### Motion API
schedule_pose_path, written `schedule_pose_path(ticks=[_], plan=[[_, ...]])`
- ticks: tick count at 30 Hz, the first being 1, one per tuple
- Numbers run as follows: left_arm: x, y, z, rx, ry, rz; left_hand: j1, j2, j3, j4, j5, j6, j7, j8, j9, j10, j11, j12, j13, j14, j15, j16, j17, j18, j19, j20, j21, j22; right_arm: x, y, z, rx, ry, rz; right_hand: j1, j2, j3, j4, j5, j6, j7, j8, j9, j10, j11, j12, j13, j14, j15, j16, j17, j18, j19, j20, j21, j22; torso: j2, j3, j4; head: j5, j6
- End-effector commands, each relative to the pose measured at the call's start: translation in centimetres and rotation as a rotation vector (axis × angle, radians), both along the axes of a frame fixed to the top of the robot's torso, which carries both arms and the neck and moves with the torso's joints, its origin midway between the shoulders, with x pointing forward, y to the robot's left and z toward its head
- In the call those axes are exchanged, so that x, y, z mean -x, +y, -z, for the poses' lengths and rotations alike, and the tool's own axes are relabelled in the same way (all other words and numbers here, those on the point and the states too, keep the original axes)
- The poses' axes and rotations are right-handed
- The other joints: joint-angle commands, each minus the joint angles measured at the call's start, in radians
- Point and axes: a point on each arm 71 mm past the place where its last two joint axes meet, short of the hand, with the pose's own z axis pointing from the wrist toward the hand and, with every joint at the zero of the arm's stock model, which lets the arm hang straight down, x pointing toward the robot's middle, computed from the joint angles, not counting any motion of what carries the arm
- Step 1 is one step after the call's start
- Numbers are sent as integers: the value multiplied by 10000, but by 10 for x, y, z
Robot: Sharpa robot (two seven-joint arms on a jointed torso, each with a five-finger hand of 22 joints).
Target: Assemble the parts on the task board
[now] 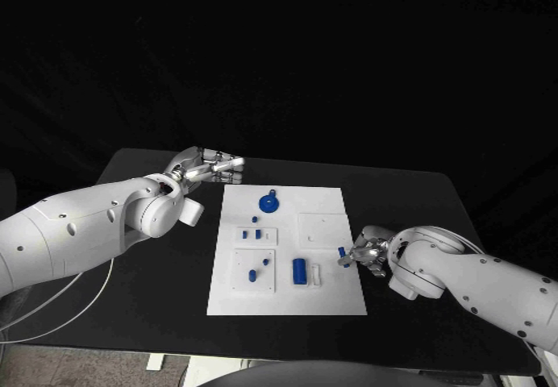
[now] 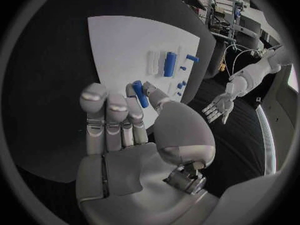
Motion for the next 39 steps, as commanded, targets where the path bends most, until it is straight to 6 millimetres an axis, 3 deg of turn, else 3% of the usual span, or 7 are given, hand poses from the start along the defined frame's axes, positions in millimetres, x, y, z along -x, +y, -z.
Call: schedule_pose_path(ticks=[1, 20, 39], plan=[[0, -3, 0, 122, 28, 160, -2, 98, -17, -27, 6, -47, 39, 5, 15, -50, 53, 13, 12, -7, 1, -44, -8, 108, 29, 22, 17, -16, 3, 11, 2, -397, 436, -229, 14, 97, 766, -735, 89, 36, -7, 33, -15, 66, 1, 4, -7, -26, -70, -64, -19, 53, 546, -9, -60, 359, 1, -5, -4, 11, -4], [1, -5, 0, 131, 73, 236, -28, 114, -27, -38, 8, -64, 41, 4, 14, -60, 55, 15, 12, -18, 3, -43, -8, 111, 24, 24, 20, -14, 16, 58, 27, -872, 1429, -1288, -100, 226, 279, -450, 243, 134, -82, 32, -87, 79, -50, -58, -58, -28, -93, -128, -93, 6, 545, -34, -214, 302, 10, 11, 3, 45, -30], [1, -4, 0, 112, 125, 240, -63, 131, -36, -20, 4, -66, 41, 5, 14, -63, 58, 16, 12, -24, 6, -44, -8, 113, 21, 28, 22, -14, 14, 64, 35, -790, 1437, -1342, -152, 257, 182, -361, 225, 195, -104, 33, -132, 81, -80, -46, -43, -29, -115, -138, -99, -6, 547, -56, -248, 282, 12, 7, 1, 22, -79]])
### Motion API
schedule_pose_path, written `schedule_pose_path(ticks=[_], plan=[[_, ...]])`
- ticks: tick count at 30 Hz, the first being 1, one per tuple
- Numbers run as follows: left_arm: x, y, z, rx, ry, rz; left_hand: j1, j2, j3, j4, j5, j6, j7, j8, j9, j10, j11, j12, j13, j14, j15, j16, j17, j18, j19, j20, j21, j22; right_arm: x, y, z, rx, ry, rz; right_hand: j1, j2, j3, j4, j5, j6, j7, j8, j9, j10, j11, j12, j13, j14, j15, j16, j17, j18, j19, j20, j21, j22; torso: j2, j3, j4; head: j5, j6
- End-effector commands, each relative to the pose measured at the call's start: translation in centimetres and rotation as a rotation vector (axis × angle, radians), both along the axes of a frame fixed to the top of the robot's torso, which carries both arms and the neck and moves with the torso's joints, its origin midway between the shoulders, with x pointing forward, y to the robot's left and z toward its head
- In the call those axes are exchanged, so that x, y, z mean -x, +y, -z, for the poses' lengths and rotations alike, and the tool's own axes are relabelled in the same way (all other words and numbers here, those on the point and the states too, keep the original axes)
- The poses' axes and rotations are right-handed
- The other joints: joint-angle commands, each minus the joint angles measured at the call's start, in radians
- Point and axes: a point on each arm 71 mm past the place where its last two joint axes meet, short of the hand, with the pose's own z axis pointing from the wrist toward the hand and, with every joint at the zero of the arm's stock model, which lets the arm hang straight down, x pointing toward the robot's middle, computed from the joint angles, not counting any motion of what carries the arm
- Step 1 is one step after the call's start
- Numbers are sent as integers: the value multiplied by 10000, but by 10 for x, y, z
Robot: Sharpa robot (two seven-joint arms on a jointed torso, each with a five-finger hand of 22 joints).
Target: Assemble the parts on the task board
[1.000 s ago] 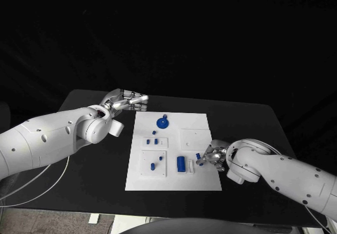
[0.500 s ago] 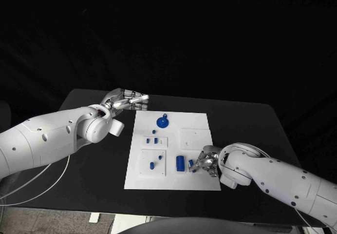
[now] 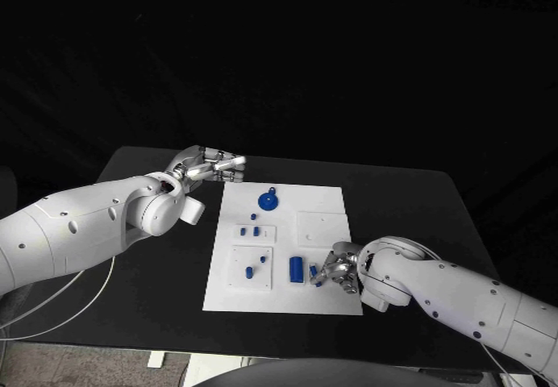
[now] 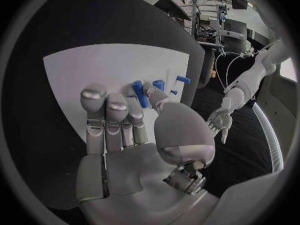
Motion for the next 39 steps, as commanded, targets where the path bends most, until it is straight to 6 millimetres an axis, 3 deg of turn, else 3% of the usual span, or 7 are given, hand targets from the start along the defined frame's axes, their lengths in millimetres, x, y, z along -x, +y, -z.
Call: schedule_pose_path(ticks=[1, 7, 8, 13, 17, 27, 39], plan=[[1, -2, 0, 109, 38, 158, -29, 97, -35, -17, 5, -26, 6, 6, 15, -26, 22, 15, 12, -25, 6, -44, -8, 113, 22, 28, 22, -14, 1, 3, 1, -65, -2, -280, -39, 125, 245, -248, 18, 132, -47, 36, -22, 62, -73, -51, -2, 9, -83, -61, -15, -3, 546, -56, -53, 283, 3, -6, 0, 7, -8], [1, -3, 0, 104, 67, 178, -32, 98, -33, -10, 5, -18, 6, 8, 16, -26, 24, 15, 12, -27, 7, -45, -8, 114, 22, 28, 22, -14, 0, 4, 1, -90, -3, -292, -116, 106, 111, -111, -33, 138, -66, 37, -46, 64, -82, -56, -2, 9, -89, -67, -17, -6, 545, -62, -68, 271, -7, -7, -2, 22, 1], [1, -3, 0, 103, 72, 182, -35, 101, -30, 10, 6, -20, 4, 8, 16, -26, 24, 16, 12, -30, 8, -45, -8, 114, 21, 28, 23, -14, 0, 4, 1, -99, -4, -296, -148, 84, -17, -57, 139, 141, -72, 36, -53, 61, -83, -64, -6, 10, -89, -66, -16, -8, 546, -64, -62, 271, -7, -3, 1, 23, 10], [1, -2, 0, 94, 87, 179, -36, 101, -30, 13, 6, -20, 4, 8, 16, -26, 24, 16, 12, -31, 9, -45, -8, 115, 21, 28, 23, -14, 0, 5, 2, -142, -18, -282, -142, 109, -736, 222, 81, 170, -98, 37, -105, 67, -105, -62, -1, 5, -105, -67, -6, -17, 547, -79, -51, 264, -9, -7, -1, 11, 15], [1, -2, 0, 82, 95, 175, -40, 98, -29, 32, 5, -23, 6, 7, 15, -29, 23, 16, 13, -32, 8, -45, -8, 117, 22, 29, 24, -14, 0, 5, 2, -199, -40, -242, -325, 92, -1376, 597, -472, 175, -115, 34, -166, 62, -91, -78, -10, 11, -106, -60, 6, -19, 550, -84, -37, 260, -7, -9, -3, 16, 14], [0, -2, 1, 46, 124, 166, -40, 98, -29, 32, 5, -23, 6, 7, 15, -29, 23, 16, 13, -32, 8, -45, -8, 117, 22, 29, 24, -14, -1, 6, 1, -352, -108, -165, -263, 34, -2524, 1133, -886, 188, -89, 33, -266, 47, -75, -109, -30, 6, -112, -67, 29, 5, 548, -89, -57, 224, -2, -1, -3, 21, 3], [1, -1, 2, 24, 145, 154, -40, 98, -29, 32, 5, -23, 6, 7, 15, -29, 23, 16, 13, -32, 8, -45, -8, 117, 22, 29, 24, -14, -1, 6, 0, -450, -194, -113, 66, 118, -2675, 1066, -956, 180, -95, 34, -284, 38, -81, -112, -32, 10, -120, -75, 44, 11, 545, -93, -46, 210, -3, 5, -8, 50, -11]])
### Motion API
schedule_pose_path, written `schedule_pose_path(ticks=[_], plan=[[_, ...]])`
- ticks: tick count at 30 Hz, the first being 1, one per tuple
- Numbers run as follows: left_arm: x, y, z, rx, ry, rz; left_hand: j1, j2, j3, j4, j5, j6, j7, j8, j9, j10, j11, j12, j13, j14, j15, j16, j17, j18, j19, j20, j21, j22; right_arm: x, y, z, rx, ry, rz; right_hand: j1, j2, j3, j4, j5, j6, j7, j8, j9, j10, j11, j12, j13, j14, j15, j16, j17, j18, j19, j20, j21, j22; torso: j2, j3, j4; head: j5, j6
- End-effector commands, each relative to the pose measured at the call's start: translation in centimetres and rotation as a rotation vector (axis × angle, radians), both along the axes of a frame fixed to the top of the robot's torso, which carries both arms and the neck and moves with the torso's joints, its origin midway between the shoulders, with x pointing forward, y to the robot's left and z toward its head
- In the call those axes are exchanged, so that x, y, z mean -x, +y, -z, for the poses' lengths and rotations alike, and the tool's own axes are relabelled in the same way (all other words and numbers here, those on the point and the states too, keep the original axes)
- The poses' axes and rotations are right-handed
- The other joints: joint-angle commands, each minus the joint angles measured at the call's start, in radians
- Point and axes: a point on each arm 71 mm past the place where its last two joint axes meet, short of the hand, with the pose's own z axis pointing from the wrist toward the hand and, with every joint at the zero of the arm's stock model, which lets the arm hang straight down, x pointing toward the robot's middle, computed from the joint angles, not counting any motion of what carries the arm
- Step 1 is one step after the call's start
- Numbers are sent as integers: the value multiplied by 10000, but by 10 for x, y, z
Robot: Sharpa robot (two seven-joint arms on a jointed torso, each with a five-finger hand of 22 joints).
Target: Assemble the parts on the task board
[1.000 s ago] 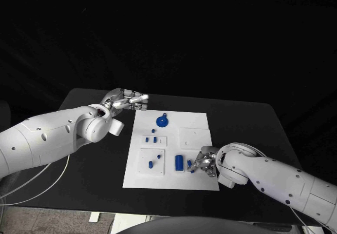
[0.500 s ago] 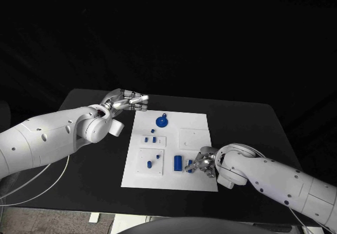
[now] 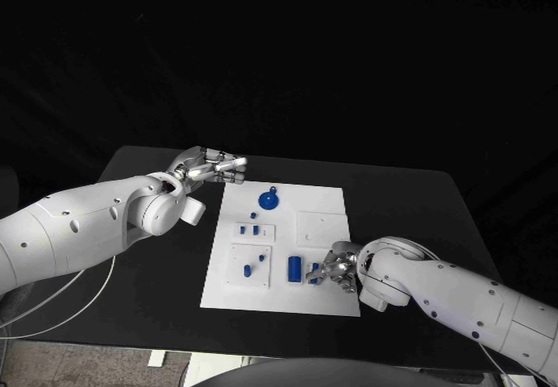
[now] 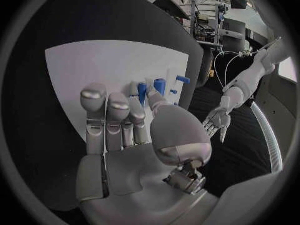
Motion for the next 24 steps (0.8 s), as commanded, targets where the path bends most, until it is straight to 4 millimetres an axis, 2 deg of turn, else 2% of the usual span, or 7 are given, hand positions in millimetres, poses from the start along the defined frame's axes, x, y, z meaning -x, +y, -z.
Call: schedule_pose_path(ticks=[1, 8, 13, 18, 24], plan=[[0, -2, 0, 93, 5, 139, -41, 98, -29, 32, 5, -23, 6, 7, 15, -29, 23, 16, 13, -32, 8, -45, -8, 116, 22, 28, 24, -13, 0, 3, -1, -268, -97, -105, 113, -7, 32, -76, -62, -8, 38, -10, -15, -8, 43, -32, -9, 38, 6, -44, 5, 60, 545, -93, -21, 209, -3, 2, -2, 10, 2], [0, -2, 0, 85, 13, 135, -41, 98, -29, 32, 5, -23, 6, 7, 15, -29, 23, 16, 13, -32, 8, -45, -8, 116, 22, 28, 24, -13, 0, 3, -2, -201, -191, -178, 231, 39, 298, -369, -37, -10, 29, -9, -30, -9, 34, -28, -3, 40, -2, -56, 10, 58, 544, -99, -17, 207, -3, 3, 2, 36, 2], [0, -2, 0, 73, 22, 133, -41, 98, -29, 32, 5, -23, 6, 7, 15, -29, 23, 16, 13, -32, 8, -45, -8, 116, 22, 28, 24, -13, -1, 3, -2, -104, -370, -256, 215, 73, 881, -740, -26, -14, 22, -9, -30, -4, 28, -25, 1, 45, -7, -60, 13, 55, 545, -103, -18, 204, -1, 5, -3, 56, 12], [0, -2, 0, 65, 28, 134, -41, 98, -29, 32, 5, -23, 6, 7, 15, -29, 23, 16, 13, -32, 8, -45, -8, 116, 22, 28, 24, -13, -1, 4, -3, -112, -420, -322, -48, -91, 824, -680, -13, 11, 19, -7, -18, 1, 32, -23, 3, 43, -2, -60, 19, 59, 544, -101, -14, 203, -2, 2, -2, 54, 12], [0, -2, 0, 57, 34, 135, -39, 81, -19, 68, -5, -50, 9, 6, 14, -47, 30, 14, 12, -46, 12, -45, -8, 122, 21, 33, 26, -13, 0, 5, -3, -151, -409, -376, -46, -133, 518, -500, -143, 16, 28, -8, -23, 2, 38, -27, -1, 44, 0, -60, 22, 62, 546, -98, -8, 199, -1, -2, 1, 52, 0]])
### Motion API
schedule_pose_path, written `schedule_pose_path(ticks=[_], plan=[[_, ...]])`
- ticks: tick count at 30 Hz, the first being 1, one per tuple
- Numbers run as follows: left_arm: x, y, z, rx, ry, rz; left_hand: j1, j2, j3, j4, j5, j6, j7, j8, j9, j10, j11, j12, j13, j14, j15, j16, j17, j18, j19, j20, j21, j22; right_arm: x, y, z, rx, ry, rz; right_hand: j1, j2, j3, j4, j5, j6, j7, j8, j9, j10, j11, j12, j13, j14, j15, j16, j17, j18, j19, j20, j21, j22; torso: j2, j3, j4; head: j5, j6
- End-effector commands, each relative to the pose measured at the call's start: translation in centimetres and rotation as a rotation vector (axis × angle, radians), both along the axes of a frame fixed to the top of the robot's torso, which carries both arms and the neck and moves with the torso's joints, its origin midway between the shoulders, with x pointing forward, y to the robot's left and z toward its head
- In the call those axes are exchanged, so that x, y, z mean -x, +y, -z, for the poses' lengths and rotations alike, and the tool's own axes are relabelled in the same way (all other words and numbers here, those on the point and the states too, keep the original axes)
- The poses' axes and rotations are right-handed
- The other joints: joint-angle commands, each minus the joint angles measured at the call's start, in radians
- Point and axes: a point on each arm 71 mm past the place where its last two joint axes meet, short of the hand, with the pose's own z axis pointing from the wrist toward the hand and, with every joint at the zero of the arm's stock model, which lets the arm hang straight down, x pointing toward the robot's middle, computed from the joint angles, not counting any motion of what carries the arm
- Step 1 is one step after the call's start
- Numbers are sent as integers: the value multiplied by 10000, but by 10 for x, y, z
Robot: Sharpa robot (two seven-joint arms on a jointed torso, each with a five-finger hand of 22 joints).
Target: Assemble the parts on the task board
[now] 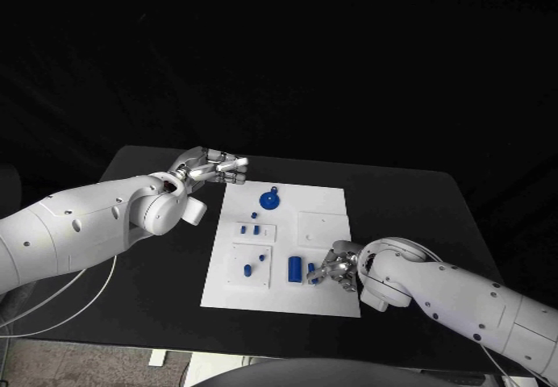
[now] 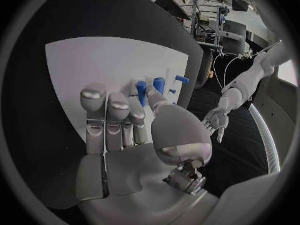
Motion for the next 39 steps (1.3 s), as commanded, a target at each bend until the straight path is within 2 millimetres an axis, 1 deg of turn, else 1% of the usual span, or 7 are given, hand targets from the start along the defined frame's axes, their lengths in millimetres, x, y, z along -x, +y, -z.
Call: schedule_pose_path(ticks=[1, 17, 21, 28, 32, 34, 39], plan=[[0, -2, -1, 82, -1, 136, -4, 46, -19, 68, -5, -50, 9, 6, 14, -47, 30, 14, 12, -46, 12, -45, -8, 121, 21, 33, 26, -14, 1, 4, -2, -156, -142, -229, -69, -51, -147, 55, -73, 21, 29, -4, 5, -5, 36, -37, -8, 42, -2, -59, 15, 61, 584, -61, 5, 196, 0, -6, 5, -4, -16], [0, -1, 0, 55, 13, 113, -8, 42, -12, 86, -11, -58, 11, 5, 14, -46, 31, 16, 12, -45, 13, -44, -8, 123, 23, 33, 28, -13, 1, 1, -1, -303, 74, -181, -429, -389, -1489, 1208, -364, -42, 106, 0, 82, -49, 91, -80, -41, 31, 19, -89, 12, 98, 578, -42, -23, 183, 0, -5, 2, -18, -45], [0, -1, 0, 45, 24, 109, -8, 42, -12, 86, -11, -58, 11, 5, 14, -46, 31, 16, 12, -45, 13, -44, -8, 123, 23, 33, 28, -13, 2, 0, -1, -352, 75, -183, -335, -423, -1605, 1277, -441, -51, 113, -2, 113, -51, 92, -74, -38, 37, 17, -87, 18, 101, 581, -41, -17, 186, 3, -1, 3, -5, -46], [0, -1, 0, 29, 38, 91, -8, 42, -12, 86, -11, -58, 11, 5, 14, -46, 31, 16, 12, -45, 13, -44, -8, 123, 23, 33, 28, -13, 1, -3, -1, -327, 71, -179, 311, -305, -901, 668, -736, -16, 76, -4, 94, -35, 66, -57, -30, 37, 3, -89, 29, 99, 579, -52, -14, 191, 3, 1, -6, -22, -37], [0, -1, 0, 29, 42, 101, -8, 42, -12, 86, -11, -58, 11, 5, 14, -46, 31, 16, 12, -45, 13, -44, -8, 123, 23, 33, 28, -13, 1, -4, 0, -199, -1, -193, 772, -75, -493, 175, -723, 2, 33, -6, 68, -25, 44, -58, -33, 44, -8, -83, 37, 90, 579, -59, -20, 191, 5, 1, -1, -39, -46], [0, -1, 0, 29, 42, 103, -8, 42, -12, 86, -11, -58, 11, 5, 14, -46, 31, 16, 12, -45, 13, -44, -8, 123, 23, 33, 28, -13, 0, -4, 0, -130, -30, -198, 752, -7, -224, -214, -724, 22, 20, -6, 38, -12, 39, -58, -37, 45, -9, -88, 35, 76, 581, -63, -11, 197, 5, -1, -2, -54, -49], [0, -1, 0, 29, 42, 108, -1, 44, -12, 84, -9, -56, 10, 5, 14, -44, 30, 15, 12, -44, 12, -44, -8, 123, 24, 33, 28, -13, -1, -3, 1, 40, -52, -165, 826, 101, 67, -540, -703, 37, 2, -3, 32, 0, 31, -48, -34, 48, -9, -87, 35, 69, 580, -63, -17, 199, 7, -3, 4, -78, -57]])
